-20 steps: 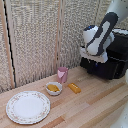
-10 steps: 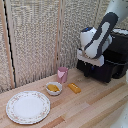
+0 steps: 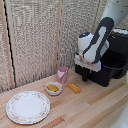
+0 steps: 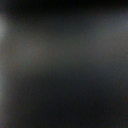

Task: Please go towards the air fryer and gently seize its handle using your gripper. Slowly reveal the interior of the air fryer by pulling the handle outward. Head to the bowl filled with hot dogs and firmly but gently grasp it. Carefully place it inside the now-open air fryer.

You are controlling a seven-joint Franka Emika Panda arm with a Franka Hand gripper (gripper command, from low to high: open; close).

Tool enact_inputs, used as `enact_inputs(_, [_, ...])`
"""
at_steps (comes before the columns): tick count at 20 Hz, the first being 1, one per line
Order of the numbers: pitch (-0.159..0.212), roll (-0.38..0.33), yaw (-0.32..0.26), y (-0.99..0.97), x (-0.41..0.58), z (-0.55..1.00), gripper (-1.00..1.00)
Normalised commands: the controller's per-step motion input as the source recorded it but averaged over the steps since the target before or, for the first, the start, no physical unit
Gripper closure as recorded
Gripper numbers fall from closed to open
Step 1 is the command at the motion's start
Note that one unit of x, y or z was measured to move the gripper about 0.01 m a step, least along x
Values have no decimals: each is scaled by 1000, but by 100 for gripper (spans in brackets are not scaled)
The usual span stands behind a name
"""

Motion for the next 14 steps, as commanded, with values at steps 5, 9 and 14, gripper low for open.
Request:
enact_inputs(5, [-3,69,-111,0,62,193,-100])
enact_inputs(9, [-29,70,-57,166,64,691,-100])
enact_inputs(14, [13,-22,0,322,97,809,-100])
